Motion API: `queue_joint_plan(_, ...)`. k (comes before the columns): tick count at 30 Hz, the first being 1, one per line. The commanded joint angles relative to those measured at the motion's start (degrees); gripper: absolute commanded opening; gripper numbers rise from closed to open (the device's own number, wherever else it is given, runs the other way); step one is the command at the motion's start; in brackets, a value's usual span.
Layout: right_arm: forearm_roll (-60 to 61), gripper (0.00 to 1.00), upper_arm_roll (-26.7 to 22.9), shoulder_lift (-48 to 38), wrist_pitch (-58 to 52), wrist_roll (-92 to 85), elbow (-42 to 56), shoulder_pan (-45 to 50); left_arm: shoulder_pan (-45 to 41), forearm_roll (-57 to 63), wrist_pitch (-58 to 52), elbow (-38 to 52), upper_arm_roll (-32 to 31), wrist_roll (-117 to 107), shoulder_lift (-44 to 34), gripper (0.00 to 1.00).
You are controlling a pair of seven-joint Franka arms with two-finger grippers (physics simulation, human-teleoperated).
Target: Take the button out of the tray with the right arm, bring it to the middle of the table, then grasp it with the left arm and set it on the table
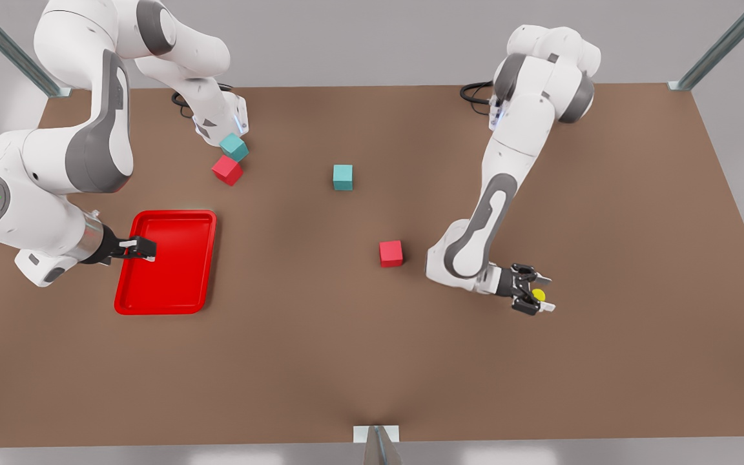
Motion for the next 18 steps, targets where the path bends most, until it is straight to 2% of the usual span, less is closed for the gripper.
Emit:
queue_joint_plan(1, 0.0, 1.00, 0.0, -0.1, 0.0, 0.0, 0.0, 0.0, -0.8, -14.2, -2.7, 0.1, -1.1, 68.2, -6.3, 1.00)
queue_joint_plan(2, 0.0, 1.00, 0.0, -0.1, 0.0, 0.0, 0.0, 0.0, -0.4, -31.1, -1.6, 6.0, -1.6, 93.7, -7.1, 1.00)
queue_joint_plan(3, 0.0, 1.00, 0.0, -0.1, 0.0, 0.0, 0.0, 0.0, 3.1, -54.8, -1.7, 18.7, -1.2, 118.9, -7.4, 1.00)
queue_joint_plan(4, 0.0, 1.00, 0.0, -0.1, 0.0, 0.0, 0.0, 0.0, 10.2, -70.7, -12.9, 30.4, -0.3, 141.0, -8.2, 1.00)
queue_joint_plan(5, 0.0, 1.00, 0.0, -0.1, 0.0, 0.0, 0.0, 0.0, 13.1, -72.4, -17.0, 34.8, -0.1, 160.4, -12.7, 1.00)
queue_joint_plan(7, 0.0, 1.00, 0.0, -0.1, 0.0, 0.0, 0.0, -0.1, 16.6, -72.4, -18.6, 32.6, 0.4, 173.0, -24.8, 1.00)
queue_joint_plan(8, 0.0, 1.00, 0.0, -0.1, 0.0, 0.0, 0.0, -0.1, 19.5, -72.4, -16.9, 24.6, 0.3, 177.9, -33.0, 1.00)
queue_joint_plan(10, 0.0, 1.00, 0.0, -0.1, 0.0, 0.0, 0.0, -0.1, 19.7, -72.3, -8.2, 12.8, 0.1, 179.4, -38.8, 1.00)
queue_joint_plan(18, -0.3, 1.00, 0.0, -0.2, 0.0, 0.0, 0.0, 0.1, 19.6, -72.4, -8.5, 12.3, -0.2, 179.3, -39.6, 1.00)
